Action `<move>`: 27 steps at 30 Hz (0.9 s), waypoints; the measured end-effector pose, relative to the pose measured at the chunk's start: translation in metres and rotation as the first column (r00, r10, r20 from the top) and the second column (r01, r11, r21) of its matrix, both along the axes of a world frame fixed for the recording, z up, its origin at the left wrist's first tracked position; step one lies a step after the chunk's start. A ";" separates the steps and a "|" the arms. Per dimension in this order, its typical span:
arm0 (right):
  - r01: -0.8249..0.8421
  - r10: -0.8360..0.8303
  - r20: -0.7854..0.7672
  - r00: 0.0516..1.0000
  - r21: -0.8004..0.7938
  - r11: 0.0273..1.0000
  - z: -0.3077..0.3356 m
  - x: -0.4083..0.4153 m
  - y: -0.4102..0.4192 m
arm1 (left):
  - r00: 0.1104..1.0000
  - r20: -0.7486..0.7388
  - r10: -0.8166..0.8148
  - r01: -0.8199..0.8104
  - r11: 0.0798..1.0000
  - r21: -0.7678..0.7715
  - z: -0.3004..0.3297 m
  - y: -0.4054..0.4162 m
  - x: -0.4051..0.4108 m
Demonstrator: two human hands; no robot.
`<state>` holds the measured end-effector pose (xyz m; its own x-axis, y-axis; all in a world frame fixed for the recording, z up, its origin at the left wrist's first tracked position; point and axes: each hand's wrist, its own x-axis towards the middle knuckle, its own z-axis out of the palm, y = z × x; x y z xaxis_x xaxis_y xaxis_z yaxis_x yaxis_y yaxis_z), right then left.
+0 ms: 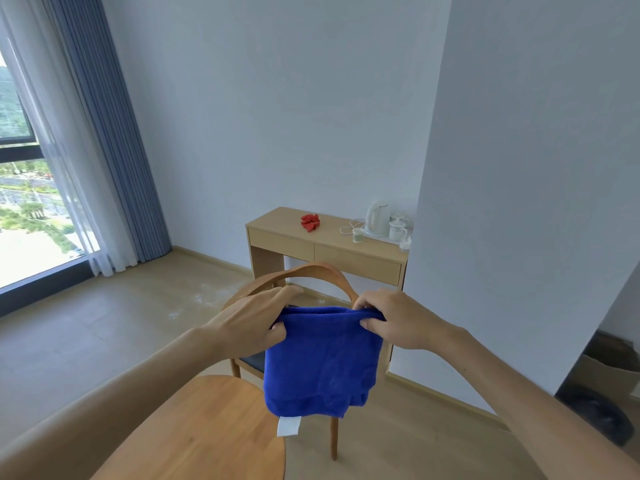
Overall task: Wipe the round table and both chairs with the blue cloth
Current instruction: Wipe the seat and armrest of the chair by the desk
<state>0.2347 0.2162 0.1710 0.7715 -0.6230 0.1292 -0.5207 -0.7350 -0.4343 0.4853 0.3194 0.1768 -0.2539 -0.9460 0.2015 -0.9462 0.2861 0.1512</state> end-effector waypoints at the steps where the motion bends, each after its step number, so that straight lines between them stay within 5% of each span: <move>1: 0.007 -0.008 0.021 1.000 0.024 1.000 0.000 0.001 0.000 | 1.000 0.026 -0.012 0.011 1.000 0.006 0.000 -0.002 0.001; 12: 0.044 -0.058 0.141 0.988 0.097 0.994 -0.008 0.001 0.001 | 0.998 0.051 0.039 -0.039 0.999 -0.007 -0.003 -0.005 -0.009; 19: -0.007 0.006 0.007 1.000 0.094 0.996 -0.004 -0.008 0.002 | 0.952 0.306 -0.022 0.074 0.984 -0.160 -0.009 -0.004 -0.012; 22: -0.066 0.068 -0.126 0.990 0.018 0.998 -0.002 -0.005 0.007 | 0.915 0.402 -0.018 0.090 0.983 -0.162 -0.007 -0.004 -0.024; 27: -0.113 0.096 -0.108 0.990 -0.166 0.980 0.002 -0.002 0.012 | 0.951 0.310 0.025 0.002 0.996 -0.086 -0.003 -0.009 -0.027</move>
<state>0.2327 0.2287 0.1733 0.8457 -0.5130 0.1472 -0.4707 -0.8469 -0.2474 0.4587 0.3104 0.1740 -0.3058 -0.9322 0.1936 -0.9458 0.2740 -0.1744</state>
